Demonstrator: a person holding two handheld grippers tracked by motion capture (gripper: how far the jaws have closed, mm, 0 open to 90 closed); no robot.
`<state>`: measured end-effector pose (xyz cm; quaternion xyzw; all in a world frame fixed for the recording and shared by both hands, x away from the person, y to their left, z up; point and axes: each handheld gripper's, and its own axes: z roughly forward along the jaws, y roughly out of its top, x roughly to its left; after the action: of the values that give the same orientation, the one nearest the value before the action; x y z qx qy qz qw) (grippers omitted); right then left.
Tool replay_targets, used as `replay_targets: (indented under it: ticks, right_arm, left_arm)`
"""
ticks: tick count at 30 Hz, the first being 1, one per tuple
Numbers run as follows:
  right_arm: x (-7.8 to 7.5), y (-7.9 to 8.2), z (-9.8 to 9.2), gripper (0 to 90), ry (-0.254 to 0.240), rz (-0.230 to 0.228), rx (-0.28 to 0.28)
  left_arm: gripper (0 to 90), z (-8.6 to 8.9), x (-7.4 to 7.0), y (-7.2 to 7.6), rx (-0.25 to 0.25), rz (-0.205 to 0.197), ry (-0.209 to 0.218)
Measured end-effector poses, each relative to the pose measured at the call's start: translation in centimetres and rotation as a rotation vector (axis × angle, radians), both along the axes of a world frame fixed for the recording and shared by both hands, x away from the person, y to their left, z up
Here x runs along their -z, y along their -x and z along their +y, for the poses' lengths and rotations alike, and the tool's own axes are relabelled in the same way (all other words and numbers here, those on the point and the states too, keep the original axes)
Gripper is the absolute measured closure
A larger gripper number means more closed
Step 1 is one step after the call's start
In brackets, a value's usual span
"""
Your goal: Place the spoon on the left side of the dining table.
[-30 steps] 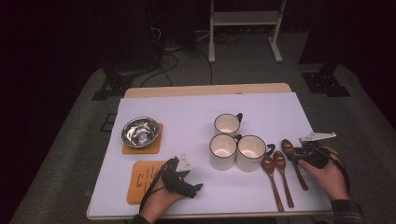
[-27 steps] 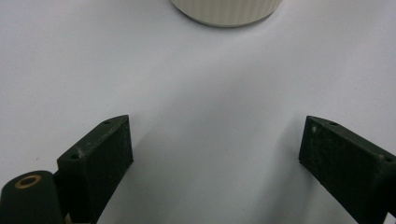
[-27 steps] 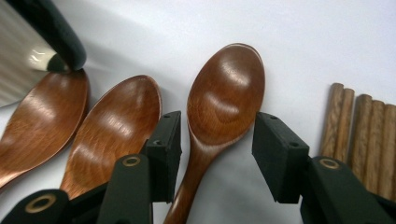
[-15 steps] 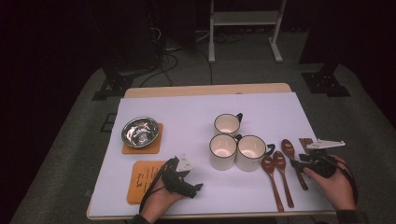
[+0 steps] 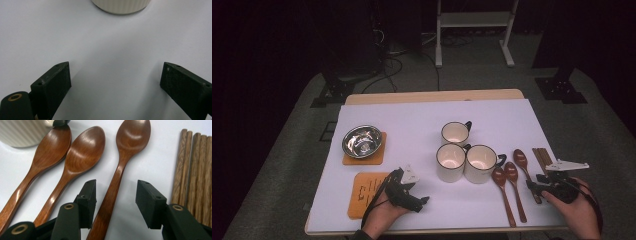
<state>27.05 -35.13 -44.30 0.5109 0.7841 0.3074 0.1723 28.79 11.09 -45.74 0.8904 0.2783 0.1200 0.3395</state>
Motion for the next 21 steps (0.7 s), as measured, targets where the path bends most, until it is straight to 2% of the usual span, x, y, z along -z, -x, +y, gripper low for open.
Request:
replay_targets:
  ticks: [7,17,21]
  right_arm:
    - [0.2,0.8,-0.1,50.1,0.009,0.003,0.004]
    - [0.2,0.6,-1.1,50.9,0.046,-0.008,0.025]
    - [0.3,0.7,-1.4,51.8,0.034,-0.003,0.025]
  left_arm:
    - [8.8,0.0,0.0,0.0,0.000,0.000,0.000]
    - [8.8,0.0,0.0,0.0,0.000,0.000,0.000]
    - [8.7,0.0,0.0,0.0,0.000,0.000,0.000]
